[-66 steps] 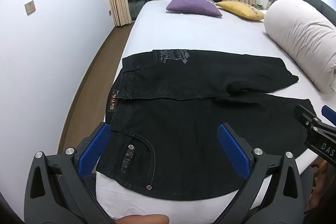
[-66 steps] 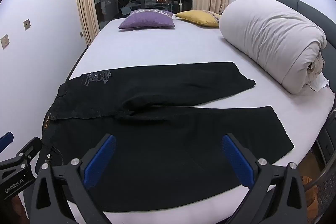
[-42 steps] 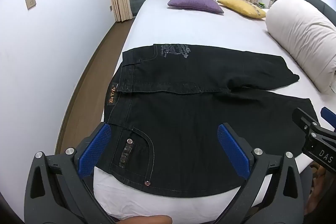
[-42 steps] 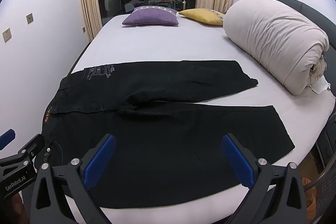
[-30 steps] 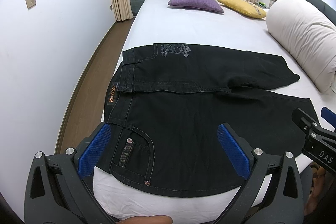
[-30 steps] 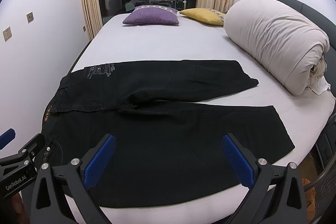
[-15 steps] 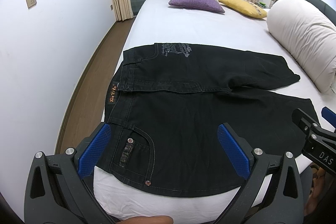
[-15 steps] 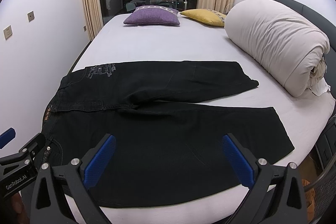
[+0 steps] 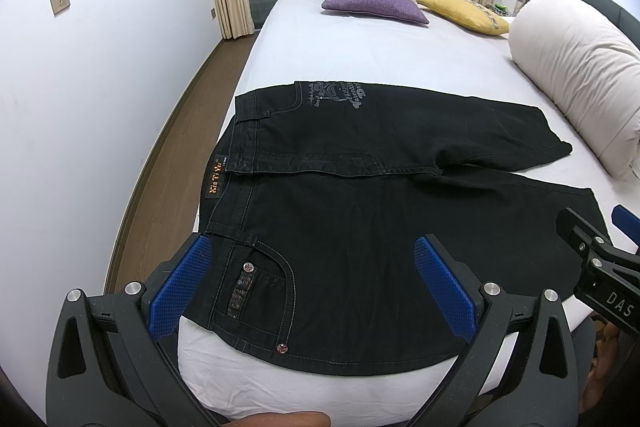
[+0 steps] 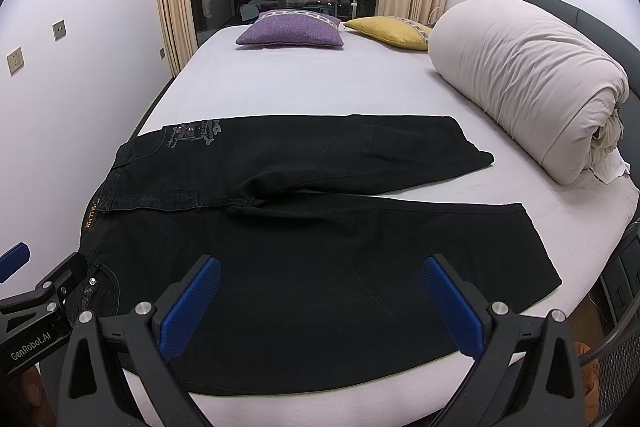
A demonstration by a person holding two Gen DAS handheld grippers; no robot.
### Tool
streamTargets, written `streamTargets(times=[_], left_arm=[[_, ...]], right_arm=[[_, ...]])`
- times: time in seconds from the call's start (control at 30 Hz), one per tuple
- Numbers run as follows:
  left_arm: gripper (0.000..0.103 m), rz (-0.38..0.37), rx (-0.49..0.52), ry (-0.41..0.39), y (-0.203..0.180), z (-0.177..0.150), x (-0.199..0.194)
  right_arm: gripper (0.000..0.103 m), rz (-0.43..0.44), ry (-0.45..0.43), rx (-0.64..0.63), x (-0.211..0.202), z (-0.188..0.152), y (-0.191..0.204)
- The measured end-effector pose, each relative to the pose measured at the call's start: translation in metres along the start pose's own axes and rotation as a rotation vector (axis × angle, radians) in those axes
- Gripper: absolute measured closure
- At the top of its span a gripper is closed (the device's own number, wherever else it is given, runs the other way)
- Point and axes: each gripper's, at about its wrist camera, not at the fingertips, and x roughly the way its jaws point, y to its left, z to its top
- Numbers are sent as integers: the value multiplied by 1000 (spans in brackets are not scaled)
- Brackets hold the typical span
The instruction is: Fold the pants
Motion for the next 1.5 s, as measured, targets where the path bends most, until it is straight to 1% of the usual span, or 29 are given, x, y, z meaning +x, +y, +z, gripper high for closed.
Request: streamTargets(times=[0.57,1.13,1.27,1.37,1.43,1.5], left_arm=[[0,-1,-1,1,0,0,0],[0,-2,-3,12,1,-7,7],[0,15,12,7,-1,-7,10],[0,35,33,1,-4,-7,14],[0,37,50,13,-4,-6,21],[0,37,87,5,-1,-1,28]], right_arm=[[0,1,2,-4,0,-2,3],[0,4,14,-7,1,-7,7],[0,8,22,-13,4,-7,7],[0,22,27,-24,7,-4,6],[0,57,30,-40,11,-1,4],[0,104,25,-62,15,4,1]])
